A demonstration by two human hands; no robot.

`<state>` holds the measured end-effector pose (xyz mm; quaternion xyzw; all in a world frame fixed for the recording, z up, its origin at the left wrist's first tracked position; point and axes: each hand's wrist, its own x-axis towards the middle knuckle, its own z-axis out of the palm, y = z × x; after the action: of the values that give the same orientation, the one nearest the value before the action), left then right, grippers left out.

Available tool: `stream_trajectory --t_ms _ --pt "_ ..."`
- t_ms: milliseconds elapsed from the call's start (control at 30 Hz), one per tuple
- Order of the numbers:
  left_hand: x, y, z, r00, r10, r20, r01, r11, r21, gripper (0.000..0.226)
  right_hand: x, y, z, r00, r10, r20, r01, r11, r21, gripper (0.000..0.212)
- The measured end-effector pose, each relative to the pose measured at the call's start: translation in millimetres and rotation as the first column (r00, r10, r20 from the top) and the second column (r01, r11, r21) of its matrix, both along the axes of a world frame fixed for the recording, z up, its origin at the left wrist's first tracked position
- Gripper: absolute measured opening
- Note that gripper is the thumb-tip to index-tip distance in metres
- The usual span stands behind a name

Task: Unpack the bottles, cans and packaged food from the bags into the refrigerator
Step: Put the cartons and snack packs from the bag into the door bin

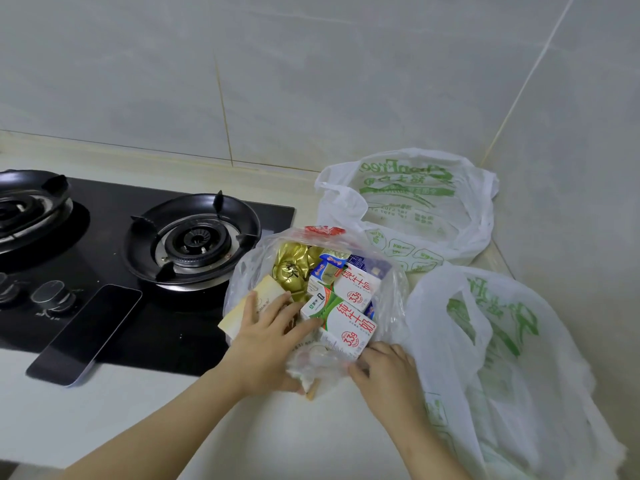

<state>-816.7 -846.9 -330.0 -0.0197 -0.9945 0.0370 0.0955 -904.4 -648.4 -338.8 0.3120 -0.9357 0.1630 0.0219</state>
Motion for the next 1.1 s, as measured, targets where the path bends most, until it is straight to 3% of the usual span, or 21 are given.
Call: stream_trajectory --t_ms 133,233,333,433,500,633,700,800,867,933,1000,1100 --pt "-13.0 3.0 2.7 0.983 0.116 -0.139 -0.111 0.993 0.041 0.085 2.5 -10.8 6.7 0.990 -0.054 -0.129 0.057 0.998 0.023 0.033" --pt "-18.5 10.2 -2.1 0.914 0.204 -0.350 -0.170 0.977 0.127 0.043 2.5 -14.3 5.7 0.982 -0.011 -0.191 0.002 0.999 -0.047 0.023" --pt "-15.5 8.2 -10.9 0.933 0.135 -0.332 -0.068 0.976 0.205 0.014 5.2 -12.8 2.7 0.980 0.100 -0.173 -0.104 0.994 -0.018 0.026" --pt "-6.8 -1.8 -17.3 0.985 -0.095 -0.144 0.134 0.947 0.291 0.015 3.8 -10.4 -2.6 0.988 0.113 -0.102 -0.108 0.993 0.052 0.032" --pt "-0.2 -7.4 -13.4 0.991 -0.134 -0.011 0.128 0.920 0.370 0.015 2.7 -11.8 4.6 0.992 0.108 -0.058 -0.103 0.991 0.085 0.033" --pt "-0.1 -7.4 -7.6 0.980 0.198 -0.011 -0.178 0.902 0.394 0.043 -6.3 -22.1 22.6 1.000 -0.013 0.021 0.014 0.999 -0.032 0.015" --pt "-4.2 -2.1 -2.1 0.915 0.404 0.027 -0.358 0.778 0.517 0.031 -8.9 -25.8 28.4 0.999 -0.037 -0.016 0.035 0.994 -0.101 0.033" --pt "-12.2 4.3 10.1 0.752 0.650 0.108 -0.463 0.404 0.789 0.007 -17.3 -34.9 27.9 0.993 0.061 -0.105 -0.074 0.989 -0.131 0.048" --pt "-19.6 3.9 18.4 0.700 0.698 0.150 -0.415 0.227 0.881 0.018 -22.9 -38.4 27.9 0.987 0.147 -0.058 -0.151 0.985 -0.079 0.053" --pt "-27.9 3.7 27.2 0.727 0.667 0.161 -0.350 0.159 0.923 0.036 -27.7 -38.5 25.1 0.984 0.146 0.099 -0.145 0.989 -0.017 0.051" --pt "-34.1 4.1 37.3 0.768 0.622 0.152 -0.324 0.172 0.930 0.042 -28.1 -39.8 24.3 0.976 0.112 0.185 -0.120 0.992 0.030 0.049" --pt "-38.5 -1.2 46.8 0.795 0.598 0.103 -0.374 0.350 0.859 0.039 -29.2 -42.8 27.1 0.975 0.054 0.215 -0.055 0.999 -0.002 0.050"
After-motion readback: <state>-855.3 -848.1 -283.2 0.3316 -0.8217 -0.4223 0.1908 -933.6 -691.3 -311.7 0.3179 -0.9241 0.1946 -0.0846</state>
